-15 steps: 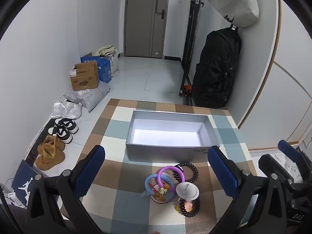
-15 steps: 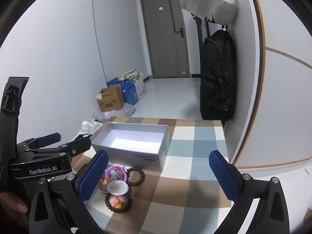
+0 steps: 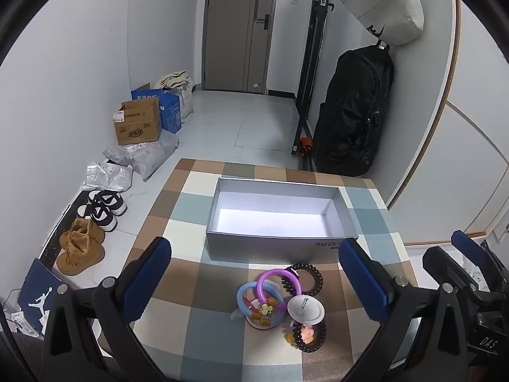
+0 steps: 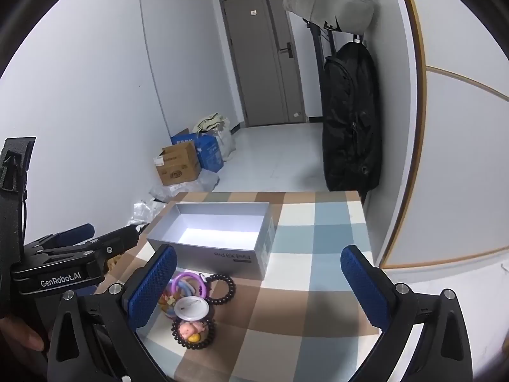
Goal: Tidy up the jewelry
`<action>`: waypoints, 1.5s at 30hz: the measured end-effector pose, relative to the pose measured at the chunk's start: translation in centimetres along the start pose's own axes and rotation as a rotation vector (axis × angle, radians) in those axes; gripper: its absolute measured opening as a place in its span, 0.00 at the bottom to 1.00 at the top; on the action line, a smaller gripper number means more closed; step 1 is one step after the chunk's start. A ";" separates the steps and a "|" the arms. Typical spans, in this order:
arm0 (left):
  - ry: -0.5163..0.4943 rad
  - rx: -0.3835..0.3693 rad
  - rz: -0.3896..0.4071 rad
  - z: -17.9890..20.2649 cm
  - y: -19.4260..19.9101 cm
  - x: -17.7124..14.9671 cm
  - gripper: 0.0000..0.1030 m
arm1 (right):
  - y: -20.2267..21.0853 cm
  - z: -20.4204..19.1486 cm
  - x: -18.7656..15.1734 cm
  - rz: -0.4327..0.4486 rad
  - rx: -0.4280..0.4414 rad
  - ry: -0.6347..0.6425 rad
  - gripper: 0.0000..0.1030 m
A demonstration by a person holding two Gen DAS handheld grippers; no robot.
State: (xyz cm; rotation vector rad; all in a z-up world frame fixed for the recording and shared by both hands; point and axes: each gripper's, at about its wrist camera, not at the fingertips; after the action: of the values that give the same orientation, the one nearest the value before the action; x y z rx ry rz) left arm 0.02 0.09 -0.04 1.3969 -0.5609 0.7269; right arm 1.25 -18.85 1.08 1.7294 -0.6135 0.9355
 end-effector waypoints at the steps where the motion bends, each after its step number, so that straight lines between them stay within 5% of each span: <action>1: 0.002 -0.003 0.001 -0.1 0.1 -0.1 0.99 | 0.0 -0.1 0.0 -0.001 -0.003 0.001 1.00; 45: 0.004 -0.019 -0.018 -0.3 -0.1 -0.3 0.99 | 0.3 -0.3 0.3 -0.004 -0.003 -0.001 1.00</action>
State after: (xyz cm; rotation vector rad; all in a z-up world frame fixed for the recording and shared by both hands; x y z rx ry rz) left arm -0.14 0.33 -0.34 1.3813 -0.5501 0.7086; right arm 1.06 -18.67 1.55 1.7281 -0.6111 0.9308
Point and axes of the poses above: each gripper's, at about its wrist camera, not at the fingertips, and y roughly against the way its jaws point, z to its right, x to its top, and after that the axes turned 1 degree about -z, right-handed
